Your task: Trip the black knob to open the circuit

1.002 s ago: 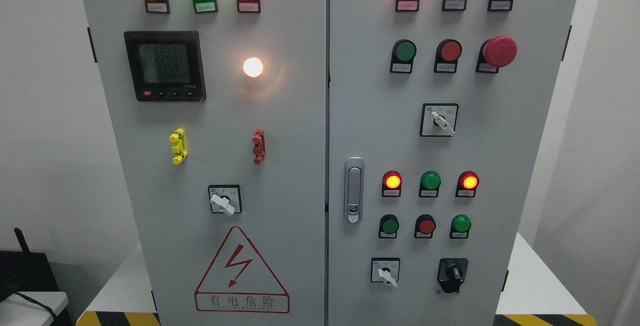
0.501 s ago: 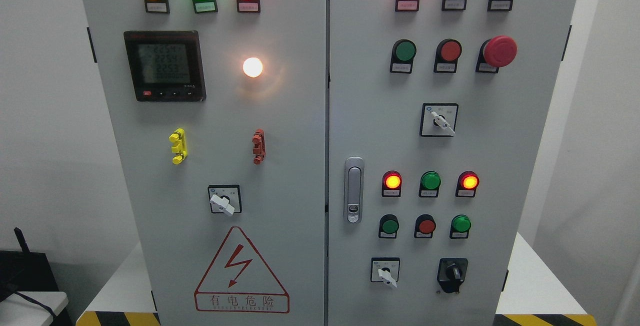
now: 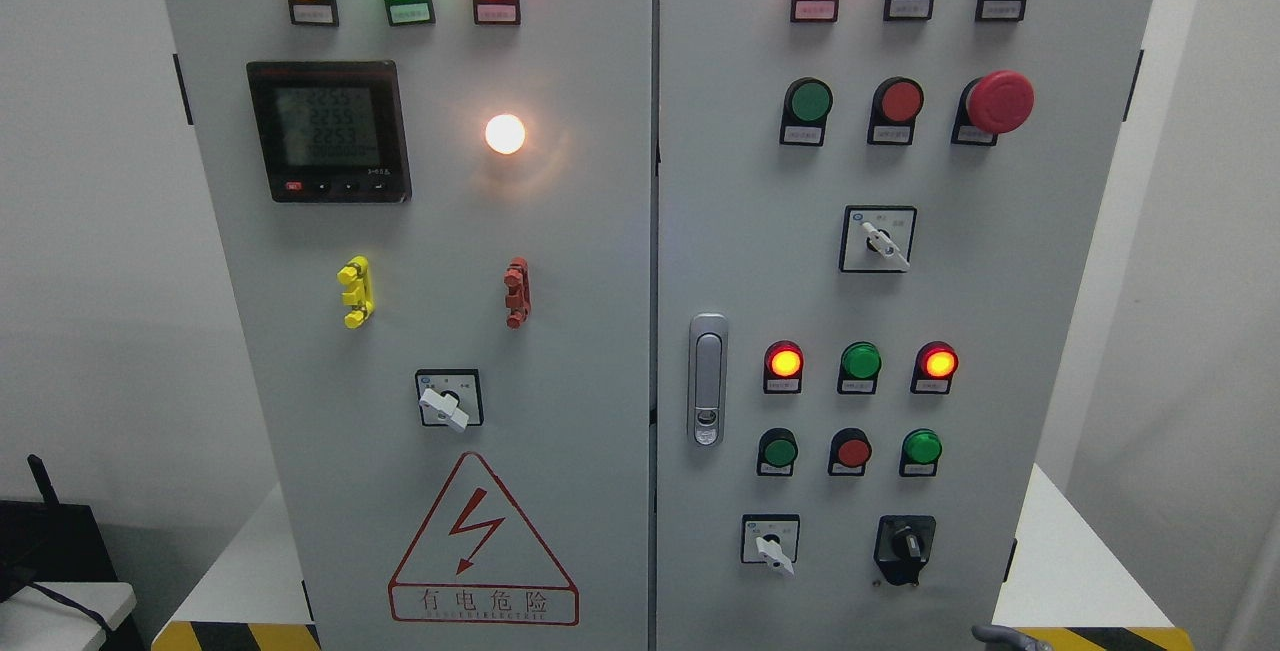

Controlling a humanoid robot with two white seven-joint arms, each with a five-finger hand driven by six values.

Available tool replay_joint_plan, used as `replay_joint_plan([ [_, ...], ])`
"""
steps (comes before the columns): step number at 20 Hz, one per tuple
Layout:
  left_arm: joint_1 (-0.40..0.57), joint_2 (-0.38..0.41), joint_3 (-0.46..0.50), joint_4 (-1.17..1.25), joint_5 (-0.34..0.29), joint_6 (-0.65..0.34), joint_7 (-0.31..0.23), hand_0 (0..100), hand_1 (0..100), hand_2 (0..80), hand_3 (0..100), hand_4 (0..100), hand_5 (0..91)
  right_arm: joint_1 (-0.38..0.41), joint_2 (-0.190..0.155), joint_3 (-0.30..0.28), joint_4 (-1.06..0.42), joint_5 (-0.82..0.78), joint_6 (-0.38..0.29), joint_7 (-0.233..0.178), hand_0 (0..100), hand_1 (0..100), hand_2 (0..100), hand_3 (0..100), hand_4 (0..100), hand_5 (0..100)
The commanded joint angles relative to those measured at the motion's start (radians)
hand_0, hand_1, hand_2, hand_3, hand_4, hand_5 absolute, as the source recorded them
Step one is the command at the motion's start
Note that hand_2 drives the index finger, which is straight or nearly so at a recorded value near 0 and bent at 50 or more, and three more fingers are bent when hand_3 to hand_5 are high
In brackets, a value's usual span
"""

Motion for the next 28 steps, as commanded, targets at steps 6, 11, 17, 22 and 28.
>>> replay_joint_plan([
  [6, -0.008, 0.000, 0.000, 0.000, -0.034, 0.000, -0.001, 12, 39, 0.0, 0, 0, 0.0, -0.070, 0.058, 0.034, 0.149, 0.047, 0.002, -0.039, 26, 78, 43, 78, 84, 94],
  [11, -0.008, 0.000, 0.000, 0.000, -0.032, 0.000, -0.001, 12, 39, 0.0, 0, 0, 0.0, -0.087, 0.058, 0.027, 0.166, 0.045, 0.000, -0.050, 26, 78, 43, 79, 85, 95],
  [17, -0.008, 0.000, 0.000, 0.000, -0.034, 0.000, -0.001, 12, 39, 0.0, 0, 0, 0.0, -0.131, 0.060, 0.021, 0.188, 0.044, 0.003, -0.064, 26, 78, 42, 79, 85, 95],
  [22, -0.008, -0.002, 0.000, 0.000, -0.034, 0.000, -0.001, 12, 39, 0.0, 0, 0, 0.0, -0.150, 0.058, 0.017, 0.215, 0.038, 0.003, -0.078, 26, 78, 42, 79, 85, 95],
  [28, -0.008, 0.000, 0.000, 0.000, -0.034, 0.000, -0.001, 12, 39, 0.0, 0, 0, 0.0, -0.164, 0.060, 0.001, 0.243, 0.035, 0.000, -0.092, 27, 78, 42, 79, 85, 95],
])
